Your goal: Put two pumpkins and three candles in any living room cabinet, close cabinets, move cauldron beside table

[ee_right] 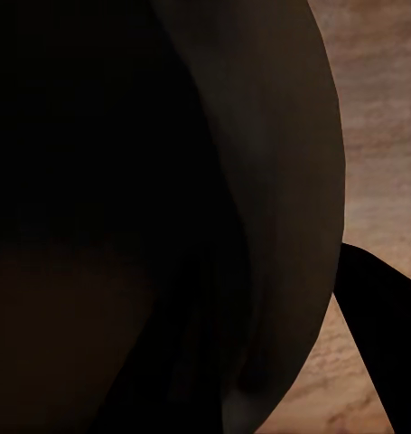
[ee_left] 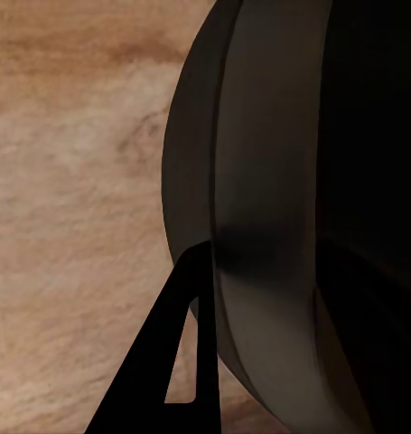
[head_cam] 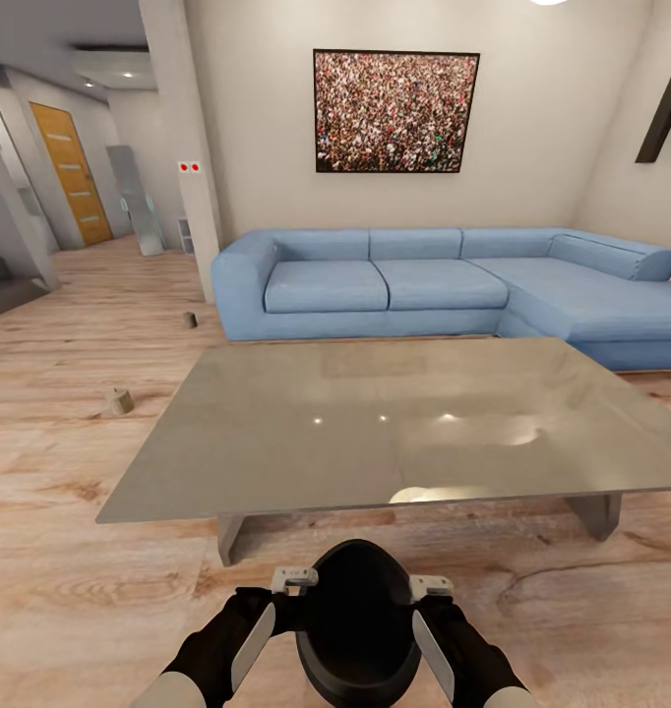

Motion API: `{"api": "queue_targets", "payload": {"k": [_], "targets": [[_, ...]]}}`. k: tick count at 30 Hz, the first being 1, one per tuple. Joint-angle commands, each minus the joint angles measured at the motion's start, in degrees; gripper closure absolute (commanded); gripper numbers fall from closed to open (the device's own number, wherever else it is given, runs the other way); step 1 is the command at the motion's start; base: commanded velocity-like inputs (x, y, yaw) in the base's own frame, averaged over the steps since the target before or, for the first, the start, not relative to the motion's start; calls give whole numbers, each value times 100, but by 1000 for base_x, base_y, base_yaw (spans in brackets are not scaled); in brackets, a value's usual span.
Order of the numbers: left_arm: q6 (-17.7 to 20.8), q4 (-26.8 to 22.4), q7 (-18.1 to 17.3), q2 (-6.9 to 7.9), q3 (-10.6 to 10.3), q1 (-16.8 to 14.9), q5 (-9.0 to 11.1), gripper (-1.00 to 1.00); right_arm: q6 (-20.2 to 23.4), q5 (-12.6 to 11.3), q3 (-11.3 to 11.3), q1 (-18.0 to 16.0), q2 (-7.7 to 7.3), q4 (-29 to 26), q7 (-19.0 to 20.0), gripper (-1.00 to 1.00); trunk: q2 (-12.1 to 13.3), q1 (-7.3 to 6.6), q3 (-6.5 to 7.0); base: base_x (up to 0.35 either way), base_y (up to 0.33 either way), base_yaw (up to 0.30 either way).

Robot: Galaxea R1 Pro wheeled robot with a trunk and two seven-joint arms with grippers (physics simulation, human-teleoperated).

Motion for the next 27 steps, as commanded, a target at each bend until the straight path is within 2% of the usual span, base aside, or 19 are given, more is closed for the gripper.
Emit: {"api": "queue_targets", "payload": {"k": [1,10,14,19,27], "targets": [[35,2,41,14,24,-4,-155,100,-8,-115,72,-6,-5,-21,-42,100,-3,-2,-5,0,0,0],[35,3,41,13,24,-4,-152,100,-8,-109,71,-6,-5,-21,-42,100,-15,21,-204,0,0,0],[35,2,41,17,24,-4,-154,100,-8,-113,72,-6,-5,-21,-42,100,-15,21,-204,0,0,0],[35,3,41,15,24,-4,-155,100,-8,-110,72,-6,-5,-21,-42,100,-21,34,-315,0,0,0],[35,-6,41,21,26,-4,-153,100,-8,-110,72,-6,-5,-21,-42,100,-21,34,-315,0,0,0]]}}
